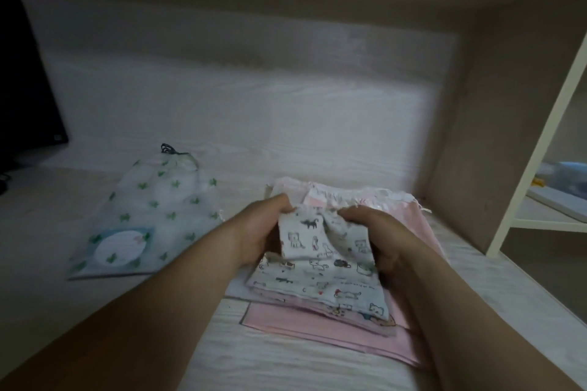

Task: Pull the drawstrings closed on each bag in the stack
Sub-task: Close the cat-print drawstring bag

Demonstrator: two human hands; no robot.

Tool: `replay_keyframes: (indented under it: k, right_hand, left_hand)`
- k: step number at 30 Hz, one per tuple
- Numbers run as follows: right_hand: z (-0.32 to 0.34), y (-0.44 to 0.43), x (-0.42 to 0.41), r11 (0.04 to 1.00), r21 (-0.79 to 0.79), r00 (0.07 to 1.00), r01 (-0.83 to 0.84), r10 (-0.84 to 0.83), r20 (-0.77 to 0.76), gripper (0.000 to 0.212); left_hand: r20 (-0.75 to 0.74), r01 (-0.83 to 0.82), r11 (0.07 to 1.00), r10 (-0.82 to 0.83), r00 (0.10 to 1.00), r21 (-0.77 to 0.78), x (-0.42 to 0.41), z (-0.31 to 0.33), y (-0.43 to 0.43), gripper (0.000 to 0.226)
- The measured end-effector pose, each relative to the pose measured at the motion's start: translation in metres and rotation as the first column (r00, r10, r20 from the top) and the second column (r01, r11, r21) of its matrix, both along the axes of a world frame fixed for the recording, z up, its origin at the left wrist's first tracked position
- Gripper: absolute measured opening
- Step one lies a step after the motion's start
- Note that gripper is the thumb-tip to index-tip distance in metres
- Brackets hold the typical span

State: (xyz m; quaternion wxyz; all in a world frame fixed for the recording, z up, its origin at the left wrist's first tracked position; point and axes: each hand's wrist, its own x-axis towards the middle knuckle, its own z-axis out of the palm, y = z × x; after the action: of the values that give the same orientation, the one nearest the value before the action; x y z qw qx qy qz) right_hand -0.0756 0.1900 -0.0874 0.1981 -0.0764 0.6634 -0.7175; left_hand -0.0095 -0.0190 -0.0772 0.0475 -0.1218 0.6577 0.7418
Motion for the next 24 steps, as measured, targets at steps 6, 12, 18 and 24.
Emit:
replay_keyframes:
  k: [6, 12, 18, 24]
  right_hand:
    - [-0.016, -0.001, -0.009, 0.998, 0.023, 0.984, 0.066, -0.062, -0.167, 0.022]
    - [-0.014, -0.005, -0.016, 0.991, -0.113, 0.993, 0.066, -0.076, -0.092, 0.034]
    - [-0.017, -0.007, -0.017, 0.984, -0.176, 0.999, 0.034, -0.033, 0.011, 0.038]
    - [-0.016, -0.003, -0.018, 0.910, -0.366, 0.967, 0.195, -0.117, 0.225, 0.038]
  left_hand:
    - [-0.217, -0.039, 0.999, 0.032, 0.976, -0.025, -0.006, -0.015, 0.000, 0.029]
    - [-0.266, -0.046, 0.993, 0.073, 0.961, 0.107, -0.004, -0.011, 0.003, 0.027]
    - [-0.231, -0.049, 0.977, 0.098, 0.968, 0.207, -0.006, -0.011, 0.002, 0.034]
    - [-0.199, -0.067, 0.962, 0.122, 0.972, 0.263, -0.008, -0.012, -0.001, 0.031]
